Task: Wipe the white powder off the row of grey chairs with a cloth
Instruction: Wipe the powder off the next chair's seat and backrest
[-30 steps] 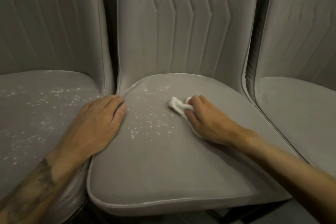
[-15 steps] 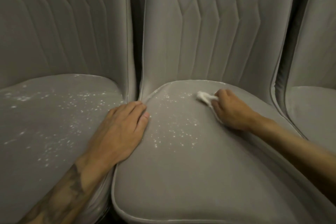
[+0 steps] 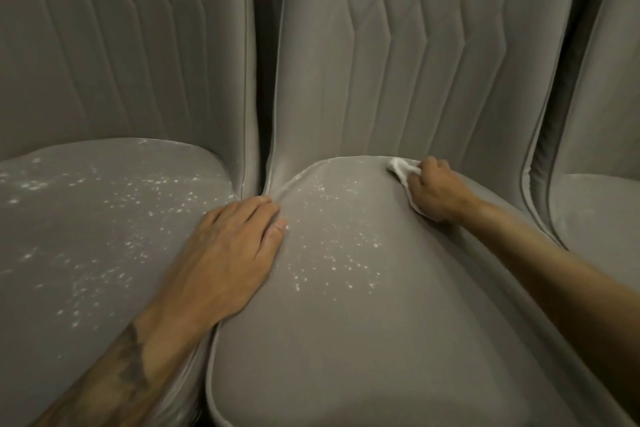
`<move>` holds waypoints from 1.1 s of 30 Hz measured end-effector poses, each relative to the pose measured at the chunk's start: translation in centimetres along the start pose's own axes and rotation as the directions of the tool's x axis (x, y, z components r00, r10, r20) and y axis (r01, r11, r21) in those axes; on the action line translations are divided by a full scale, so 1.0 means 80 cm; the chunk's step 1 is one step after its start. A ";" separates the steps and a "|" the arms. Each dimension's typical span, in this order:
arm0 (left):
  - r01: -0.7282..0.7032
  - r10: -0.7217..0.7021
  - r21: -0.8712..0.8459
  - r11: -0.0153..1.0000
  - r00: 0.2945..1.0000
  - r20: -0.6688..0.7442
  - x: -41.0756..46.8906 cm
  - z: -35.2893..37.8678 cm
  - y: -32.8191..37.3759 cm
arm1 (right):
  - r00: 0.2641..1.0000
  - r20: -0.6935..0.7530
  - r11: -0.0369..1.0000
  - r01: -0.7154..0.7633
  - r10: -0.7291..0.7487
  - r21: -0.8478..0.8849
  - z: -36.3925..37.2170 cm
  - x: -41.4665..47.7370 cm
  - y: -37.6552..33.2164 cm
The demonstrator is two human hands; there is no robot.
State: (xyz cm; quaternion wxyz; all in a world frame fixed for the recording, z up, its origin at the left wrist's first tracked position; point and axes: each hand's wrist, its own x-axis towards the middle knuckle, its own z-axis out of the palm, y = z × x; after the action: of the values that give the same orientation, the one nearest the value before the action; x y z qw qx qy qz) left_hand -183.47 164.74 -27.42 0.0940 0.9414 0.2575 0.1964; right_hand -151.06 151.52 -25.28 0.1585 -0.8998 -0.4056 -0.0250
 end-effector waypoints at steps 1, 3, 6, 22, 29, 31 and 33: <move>-0.004 0.004 0.005 1.000 1.000 -0.002 0.000 0.000 -0.001 | 1.000 -0.008 1.000 0.022 -0.022 0.000 0.005 0.001 -0.013; -0.017 0.017 0.029 0.999 1.000 -0.008 -0.001 0.003 -0.003 | 0.987 -0.002 0.986 0.160 -0.160 0.044 0.016 -0.015 -0.041; -0.036 0.038 0.065 0.997 0.999 -0.027 0.000 0.006 -0.003 | 0.928 0.028 0.923 0.365 -0.371 0.120 0.015 -0.049 -0.050; -0.011 0.012 0.030 0.999 0.999 -0.035 -0.002 0.002 -0.001 | 0.927 0.066 0.929 0.365 -0.369 0.065 0.017 0.011 -0.057; 0.002 -0.002 0.016 1.000 0.999 -0.039 -0.002 0.002 -0.001 | 0.882 0.048 0.872 0.453 -0.469 0.182 0.043 -0.011 -0.127; 0.001 -0.001 0.002 1.000 1.000 -0.027 -0.001 0.003 -0.002 | 0.810 0.042 0.800 0.567 -0.585 0.195 0.040 -0.031 -0.135; 0.010 -0.010 -0.021 1.000 1.000 -0.010 -0.002 0.002 -0.002 | 0.818 0.063 0.817 0.562 -0.572 0.130 0.032 -0.012 -0.125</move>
State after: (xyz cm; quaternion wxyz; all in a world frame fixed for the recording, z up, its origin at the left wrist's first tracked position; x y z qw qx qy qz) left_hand -183.59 164.82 -27.69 0.1034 0.9381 0.2606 0.2035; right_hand -159.28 157.82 -25.21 0.1709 -0.7286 -0.6633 -0.0048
